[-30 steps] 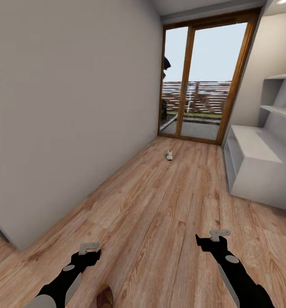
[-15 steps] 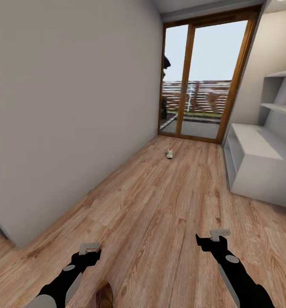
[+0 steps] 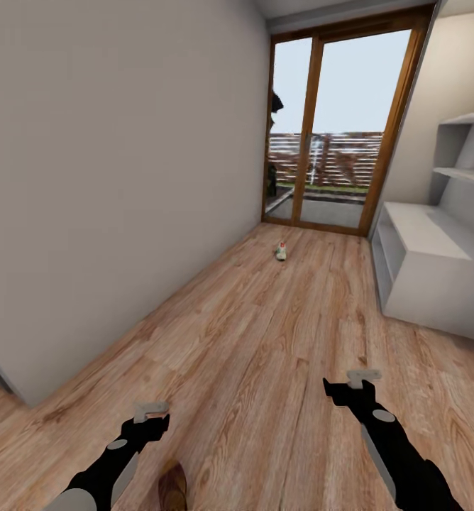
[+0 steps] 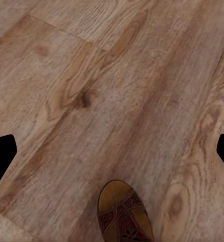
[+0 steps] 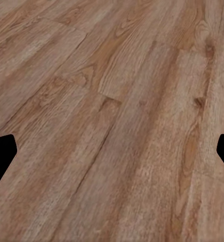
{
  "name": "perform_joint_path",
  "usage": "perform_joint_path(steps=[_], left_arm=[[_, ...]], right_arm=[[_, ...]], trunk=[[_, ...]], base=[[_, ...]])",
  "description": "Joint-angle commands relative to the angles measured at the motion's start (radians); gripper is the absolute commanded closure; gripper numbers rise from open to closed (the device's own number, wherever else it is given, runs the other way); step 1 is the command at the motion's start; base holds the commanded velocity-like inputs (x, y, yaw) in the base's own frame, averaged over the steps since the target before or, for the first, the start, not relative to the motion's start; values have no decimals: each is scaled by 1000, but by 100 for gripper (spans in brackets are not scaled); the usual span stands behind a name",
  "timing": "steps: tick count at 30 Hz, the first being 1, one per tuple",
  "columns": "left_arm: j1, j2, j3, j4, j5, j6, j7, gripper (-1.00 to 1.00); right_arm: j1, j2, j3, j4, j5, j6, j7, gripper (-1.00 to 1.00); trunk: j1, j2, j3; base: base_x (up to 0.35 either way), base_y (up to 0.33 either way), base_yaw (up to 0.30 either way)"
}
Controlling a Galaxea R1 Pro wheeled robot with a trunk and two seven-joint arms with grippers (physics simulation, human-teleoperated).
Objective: Pick up the two gym shoes and the two sandals from the corridor floor and place them onto the hallstand (shoe rack) in the corridor, making sure they are on the rack and not on the floor. Arrange them so the two gym shoes are next to each other and the two sandals are next to each other.
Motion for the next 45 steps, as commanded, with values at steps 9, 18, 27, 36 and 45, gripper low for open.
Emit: perform_joint_path(steps=[9, 18, 27, 36, 45], left_arm=[[-1, -9, 3, 1, 1, -3, 1, -100], [-1, -9, 5, 1, 1, -3, 3, -100], [-1, -10, 6, 2, 2, -2, 4, -100], [-1, -10, 12, 5, 3, -5, 8, -100], [-2, -19, 14, 7, 114, 1, 56, -100]], right_arm=[[-51, 5, 0, -220, -5, 246, 22, -100], [-88, 6, -2, -358, -6, 360, 94, -100], [-93, 4, -1, -377, -4, 377, 138, -100], [-93, 4, 0, -380, -4, 380, 148, -100], [-93, 4, -1, -380, -3, 380, 149, -100]], trunk=[[34, -64, -29], [69, -127, -57], [103, -190, -86], [138, -253, -114], [142, -255, -152]], base=[[0, 0, 0], [0, 0, 0], [0, 0, 0], [0, 0, 0], [0, 0, 0]])
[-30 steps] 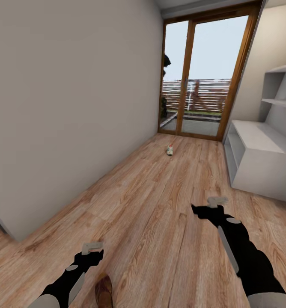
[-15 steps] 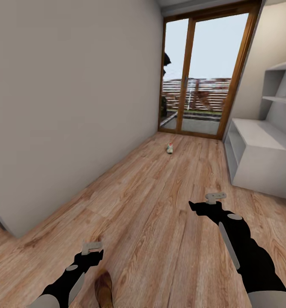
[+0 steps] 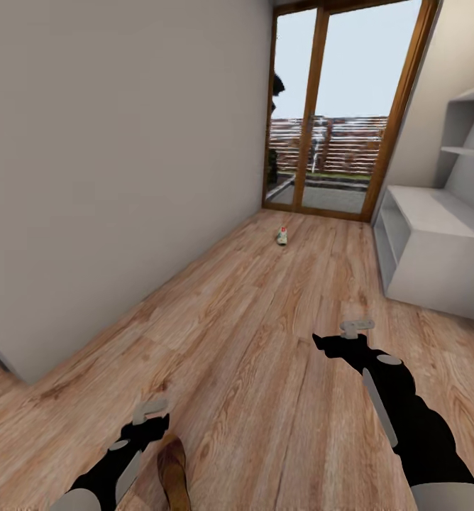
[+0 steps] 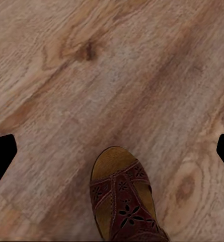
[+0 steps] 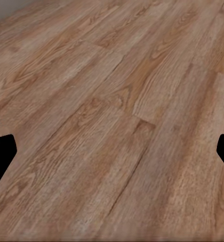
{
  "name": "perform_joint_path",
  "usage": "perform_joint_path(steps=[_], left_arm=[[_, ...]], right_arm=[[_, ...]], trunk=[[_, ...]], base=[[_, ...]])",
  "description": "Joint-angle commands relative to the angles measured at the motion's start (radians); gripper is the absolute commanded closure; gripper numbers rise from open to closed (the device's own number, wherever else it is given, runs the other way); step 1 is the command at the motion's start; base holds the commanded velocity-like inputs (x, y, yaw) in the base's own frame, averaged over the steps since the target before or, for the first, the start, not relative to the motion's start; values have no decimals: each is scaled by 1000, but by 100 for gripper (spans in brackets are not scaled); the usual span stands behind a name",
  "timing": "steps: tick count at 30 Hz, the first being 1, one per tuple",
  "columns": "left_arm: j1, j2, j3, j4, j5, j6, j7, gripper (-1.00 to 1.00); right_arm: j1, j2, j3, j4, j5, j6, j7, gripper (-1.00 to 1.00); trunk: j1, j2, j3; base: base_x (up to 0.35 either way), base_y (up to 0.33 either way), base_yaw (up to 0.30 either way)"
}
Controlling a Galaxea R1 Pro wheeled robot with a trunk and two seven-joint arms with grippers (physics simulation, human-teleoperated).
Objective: Pick up the two gym shoes and the two sandals from the corridor floor and place them onto the hallstand (shoe rack) in the corridor, making sure they are on the rack and not on the floor. Arrange them so the two gym shoes are next to each other and the two sandals are next to each other.
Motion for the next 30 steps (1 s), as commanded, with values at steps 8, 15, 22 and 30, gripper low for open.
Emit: perform_joint_path(steps=[8, 15, 22, 30], left_arm=[[-1, -9, 0, -3, 73, 35, 81, -100], [-4, -27, 1, -5, 90, 70, 111, -100], [-14, -80, -4, -6, 187, 85, 181, -100], [-20, -108, -8, -7, 212, 86, 223, -100]], right_arm=[[-1, 0, -2, -1, 0, 5, 5, -100], [-1, 0, -2, -2, 0, 5, 4, -100], [-1, 0, -4, -2, 0, 5, 4, -100], [-1, 1, -5, -2, 0, 5, 4, -100]], trunk=[[3, -2, -43], [6, -4, -80], [10, -6, -118], [13, -7, -162]], base=[[0, 0, 0], [0, 0, 0], [0, 0, 0], [0, 0, 0]])
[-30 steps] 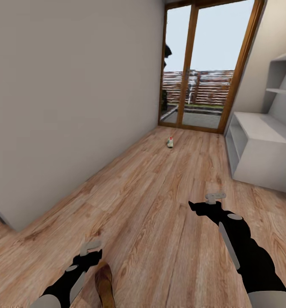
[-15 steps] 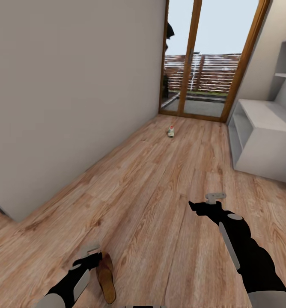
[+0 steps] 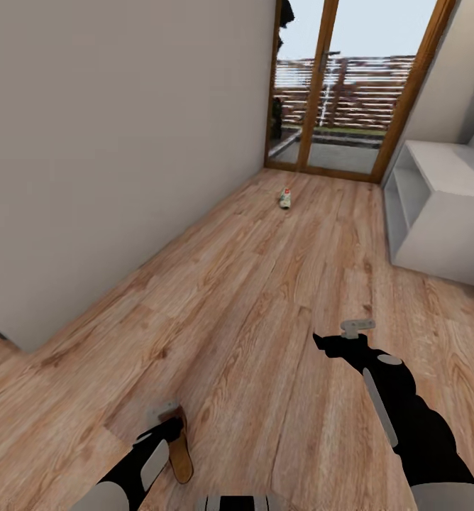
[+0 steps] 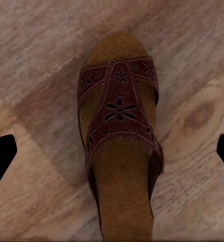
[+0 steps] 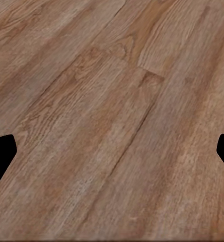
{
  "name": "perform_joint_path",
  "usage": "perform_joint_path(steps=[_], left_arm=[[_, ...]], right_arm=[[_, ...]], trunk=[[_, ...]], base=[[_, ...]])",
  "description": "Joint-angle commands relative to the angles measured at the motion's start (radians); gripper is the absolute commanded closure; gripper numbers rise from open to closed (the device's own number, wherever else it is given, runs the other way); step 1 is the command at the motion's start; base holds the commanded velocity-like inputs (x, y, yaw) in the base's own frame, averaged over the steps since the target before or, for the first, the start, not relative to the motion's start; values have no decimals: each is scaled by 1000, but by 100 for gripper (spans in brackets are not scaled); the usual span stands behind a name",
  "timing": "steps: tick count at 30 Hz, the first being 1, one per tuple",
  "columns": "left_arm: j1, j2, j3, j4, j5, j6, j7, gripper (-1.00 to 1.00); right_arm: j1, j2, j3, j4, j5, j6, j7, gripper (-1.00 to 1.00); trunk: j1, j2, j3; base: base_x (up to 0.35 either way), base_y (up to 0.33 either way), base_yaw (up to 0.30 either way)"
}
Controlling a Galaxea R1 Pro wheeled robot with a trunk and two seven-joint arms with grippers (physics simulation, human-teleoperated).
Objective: Pick up the two gym shoes and the two sandals from the corridor floor and place them onto the hallstand (shoe rack) in the corridor, making sure they are on the rack and not on the floor. Arrange them so the two gym shoes are next to each other and the two sandals are next to each other.
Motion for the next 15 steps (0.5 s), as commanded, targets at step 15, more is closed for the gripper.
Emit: perform_joint_path(steps=[15], left_arm=[[-32, -16, 11, -3, 15, 22, 17, -100]], right_arm=[[0, 0, -2, -1, 0, 5, 5, -100]], trunk=[[5, -3, -71]], base=[[0, 0, 0]])
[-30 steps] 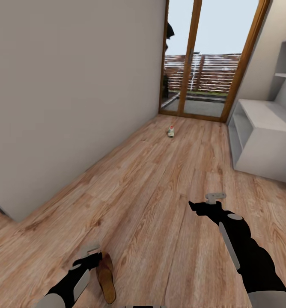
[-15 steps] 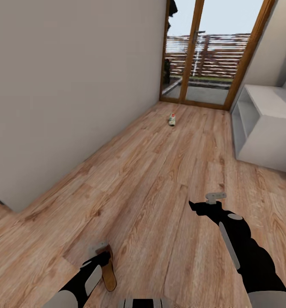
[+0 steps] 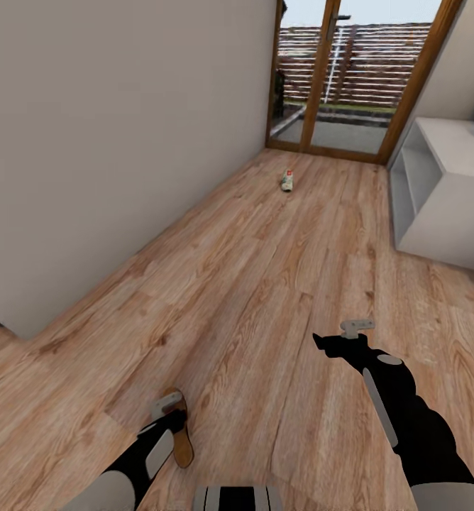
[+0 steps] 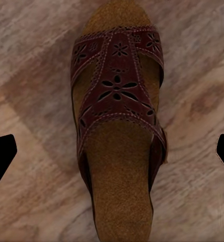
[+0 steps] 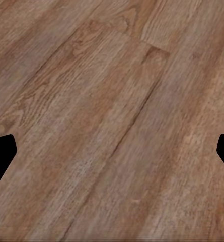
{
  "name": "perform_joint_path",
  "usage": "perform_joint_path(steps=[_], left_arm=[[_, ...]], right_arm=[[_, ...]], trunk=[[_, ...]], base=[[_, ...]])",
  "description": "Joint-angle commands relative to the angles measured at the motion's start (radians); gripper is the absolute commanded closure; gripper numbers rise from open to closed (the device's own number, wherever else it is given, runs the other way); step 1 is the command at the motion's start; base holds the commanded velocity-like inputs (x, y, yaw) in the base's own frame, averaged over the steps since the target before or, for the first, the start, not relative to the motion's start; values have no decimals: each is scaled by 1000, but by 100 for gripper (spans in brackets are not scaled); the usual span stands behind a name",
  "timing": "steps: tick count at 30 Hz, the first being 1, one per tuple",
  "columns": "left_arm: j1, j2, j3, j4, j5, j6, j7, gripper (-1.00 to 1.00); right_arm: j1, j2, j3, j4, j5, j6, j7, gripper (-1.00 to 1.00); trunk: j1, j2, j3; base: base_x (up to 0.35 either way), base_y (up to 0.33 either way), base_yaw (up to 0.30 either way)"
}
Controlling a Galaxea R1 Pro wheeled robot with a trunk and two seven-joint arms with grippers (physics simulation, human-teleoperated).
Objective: Pick up the two gym shoes and the two sandals from the corridor floor and place them onto the hallstand (shoe rack) in the corridor, making sure they are on the rack and not on the floor. Arrange them so the two gym shoes are next to each other and the two sandals are next to each other.
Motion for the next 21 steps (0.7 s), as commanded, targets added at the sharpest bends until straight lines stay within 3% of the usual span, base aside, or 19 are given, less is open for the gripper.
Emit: perform_joint_path(steps=[1, 21], left_arm=[[-2, -2, 6, -3, 3, 7, 2, -100], [-8, -9, 7, -3, 20, 1, 0, -100]], right_arm=[[0, 0, -1, -1, 0, 5, 5, -100], [0, 0, -1, -4, 0, 5, 5, -100]], trunk=[[0, 0, -2], [0, 0, -18]], base=[[0, 0, 0], [0, 0, 0]])
